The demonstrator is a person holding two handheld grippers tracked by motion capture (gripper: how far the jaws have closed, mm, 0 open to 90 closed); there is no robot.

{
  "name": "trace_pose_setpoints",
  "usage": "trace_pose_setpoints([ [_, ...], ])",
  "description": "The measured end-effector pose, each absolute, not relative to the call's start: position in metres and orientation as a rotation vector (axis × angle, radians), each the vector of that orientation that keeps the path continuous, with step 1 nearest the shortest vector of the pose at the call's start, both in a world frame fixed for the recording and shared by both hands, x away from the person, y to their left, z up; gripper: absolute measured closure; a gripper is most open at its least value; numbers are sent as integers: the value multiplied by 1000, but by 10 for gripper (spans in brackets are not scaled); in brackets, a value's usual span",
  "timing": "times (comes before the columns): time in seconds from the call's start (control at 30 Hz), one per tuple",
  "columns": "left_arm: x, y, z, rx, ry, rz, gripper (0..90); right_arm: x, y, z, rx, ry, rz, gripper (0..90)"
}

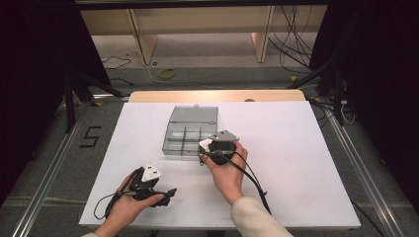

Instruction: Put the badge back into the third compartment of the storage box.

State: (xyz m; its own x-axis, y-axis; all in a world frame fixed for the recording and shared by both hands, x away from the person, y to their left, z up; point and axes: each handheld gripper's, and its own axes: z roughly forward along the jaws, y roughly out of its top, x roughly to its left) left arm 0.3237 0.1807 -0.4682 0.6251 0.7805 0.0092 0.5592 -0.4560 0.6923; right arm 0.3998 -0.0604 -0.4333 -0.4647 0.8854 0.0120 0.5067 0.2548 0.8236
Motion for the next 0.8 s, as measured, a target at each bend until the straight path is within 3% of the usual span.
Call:
trace_pose_setpoints([
  [0.8,324,181,-468,2184,1044,431,174,418,-54,-427,1264,2084,1095,339],
])
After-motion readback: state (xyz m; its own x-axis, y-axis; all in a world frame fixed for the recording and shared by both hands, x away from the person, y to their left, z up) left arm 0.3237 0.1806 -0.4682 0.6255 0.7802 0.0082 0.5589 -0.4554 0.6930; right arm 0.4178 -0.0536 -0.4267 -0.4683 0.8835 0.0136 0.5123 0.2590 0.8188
